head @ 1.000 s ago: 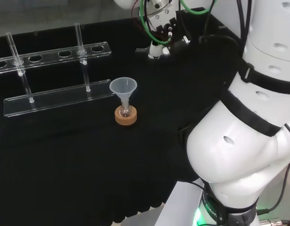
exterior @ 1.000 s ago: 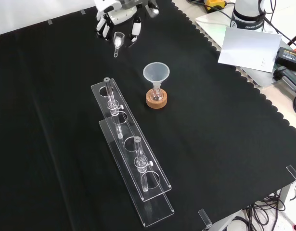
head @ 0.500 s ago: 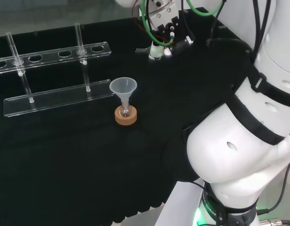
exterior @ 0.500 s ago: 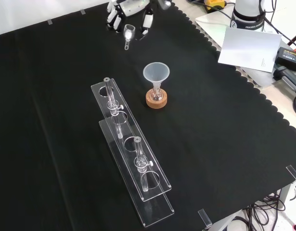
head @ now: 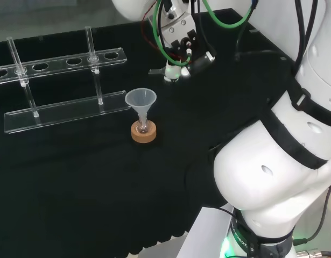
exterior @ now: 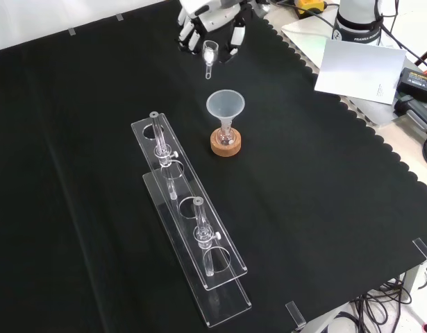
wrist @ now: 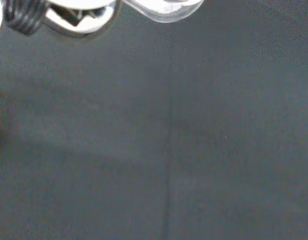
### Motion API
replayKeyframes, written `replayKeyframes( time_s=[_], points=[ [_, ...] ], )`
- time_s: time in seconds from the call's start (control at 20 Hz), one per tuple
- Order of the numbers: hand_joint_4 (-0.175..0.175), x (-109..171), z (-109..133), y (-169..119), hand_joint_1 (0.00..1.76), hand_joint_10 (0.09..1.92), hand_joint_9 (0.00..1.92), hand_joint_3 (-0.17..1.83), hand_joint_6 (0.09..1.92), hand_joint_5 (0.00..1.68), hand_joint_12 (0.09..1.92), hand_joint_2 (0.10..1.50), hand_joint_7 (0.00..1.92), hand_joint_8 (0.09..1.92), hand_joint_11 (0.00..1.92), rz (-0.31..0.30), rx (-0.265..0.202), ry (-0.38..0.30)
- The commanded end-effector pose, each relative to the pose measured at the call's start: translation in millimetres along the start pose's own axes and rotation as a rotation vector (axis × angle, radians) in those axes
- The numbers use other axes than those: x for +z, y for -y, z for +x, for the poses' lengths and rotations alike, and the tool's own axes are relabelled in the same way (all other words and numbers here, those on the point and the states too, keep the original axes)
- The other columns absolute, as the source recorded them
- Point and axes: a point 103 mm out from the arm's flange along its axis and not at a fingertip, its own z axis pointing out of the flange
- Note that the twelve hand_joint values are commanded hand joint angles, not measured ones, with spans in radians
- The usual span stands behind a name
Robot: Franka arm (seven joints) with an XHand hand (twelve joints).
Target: Pour all the NaCl from the weighing funnel into the round-bottom flask.
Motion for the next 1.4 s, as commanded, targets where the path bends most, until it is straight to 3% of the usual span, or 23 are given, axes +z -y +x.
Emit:
replayKeyframes(
  time_s=[0.05, 0.9, 1.4],
  points=[
    [0.175, 3, 16, 11, 1.11, 0.27, 1.05, 0.53, 0.72, 1.22, 1.00, 0.74, 0.66, 0.64, 0.89, 0.021, -0.006, 0.031],
    [0.175, 7, 31, 14, 1.10, 0.27, 1.05, 0.54, 0.72, 1.22, 1.00, 0.74, 0.66, 0.64, 0.89, 0.052, -0.020, 0.211],
    [0.175, 8, 33, 15, 1.10, 0.26, 1.05, 0.54, 0.73, 1.22, 1.00, 0.74, 0.66, 0.64, 0.89, 0.061, -0.020, 0.261]
  ],
)
